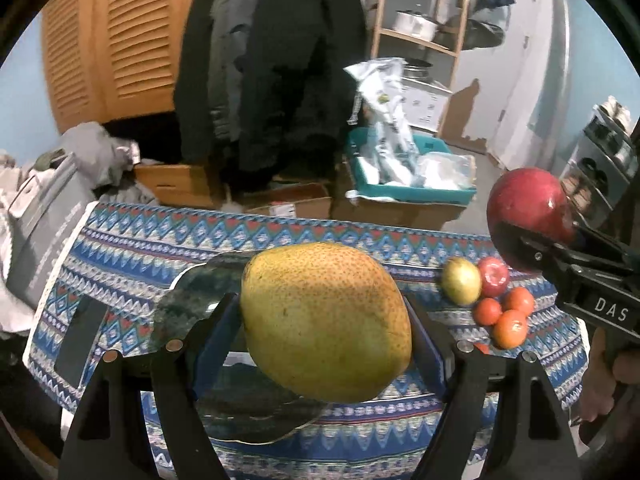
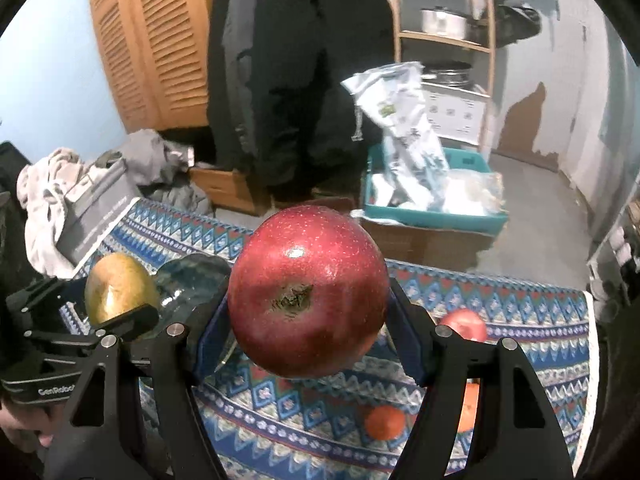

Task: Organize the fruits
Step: 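Carry the pear in the left gripper and the apple in the right gripper toward the glass bowl, then lower the pear into the bowl and open the left gripper while the right gripper releases the apple there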

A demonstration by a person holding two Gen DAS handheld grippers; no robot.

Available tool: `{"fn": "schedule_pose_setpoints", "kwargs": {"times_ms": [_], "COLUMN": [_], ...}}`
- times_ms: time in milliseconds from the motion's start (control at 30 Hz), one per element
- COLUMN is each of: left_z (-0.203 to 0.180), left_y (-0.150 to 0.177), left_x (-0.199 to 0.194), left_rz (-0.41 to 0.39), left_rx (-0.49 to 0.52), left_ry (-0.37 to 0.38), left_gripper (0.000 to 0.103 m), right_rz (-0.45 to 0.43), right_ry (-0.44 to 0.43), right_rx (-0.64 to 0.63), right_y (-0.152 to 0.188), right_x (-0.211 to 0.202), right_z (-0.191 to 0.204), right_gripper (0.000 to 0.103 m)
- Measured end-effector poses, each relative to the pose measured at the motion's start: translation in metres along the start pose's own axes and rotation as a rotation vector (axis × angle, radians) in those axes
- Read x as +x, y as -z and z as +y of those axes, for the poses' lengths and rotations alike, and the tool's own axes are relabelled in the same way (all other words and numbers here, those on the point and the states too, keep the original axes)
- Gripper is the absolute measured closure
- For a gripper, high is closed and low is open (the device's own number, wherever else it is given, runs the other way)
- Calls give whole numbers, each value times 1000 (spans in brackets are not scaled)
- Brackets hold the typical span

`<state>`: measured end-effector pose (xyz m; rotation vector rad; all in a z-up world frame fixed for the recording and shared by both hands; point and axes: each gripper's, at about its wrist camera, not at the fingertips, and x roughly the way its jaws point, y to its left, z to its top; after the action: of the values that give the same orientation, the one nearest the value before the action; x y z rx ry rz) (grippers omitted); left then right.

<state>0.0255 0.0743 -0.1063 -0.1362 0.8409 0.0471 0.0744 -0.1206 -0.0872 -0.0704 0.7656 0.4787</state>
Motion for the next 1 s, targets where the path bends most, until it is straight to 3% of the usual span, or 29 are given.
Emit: {"fn": "schedule_pose_setpoints", "kwargs": {"times_ms": [233,567,1000], "left_z": [39,87,124], "left_y": [5,24,49], "left_x": [11,42,91], "left_rz": [12,92,211], "left_rx": [-41,-87,-120], "left_ry": [-66,-117,-178], "left_gripper": [22,22,22], "right_rz": [49,141,310], "right_ry": [-42,-97,-102], "right_rx": [-42,-73,-162], "right_y": [-7,-11,16], "right_x": [36,87,160], "right_z": [38,76,114], "right_gripper": [32,32,32]}}
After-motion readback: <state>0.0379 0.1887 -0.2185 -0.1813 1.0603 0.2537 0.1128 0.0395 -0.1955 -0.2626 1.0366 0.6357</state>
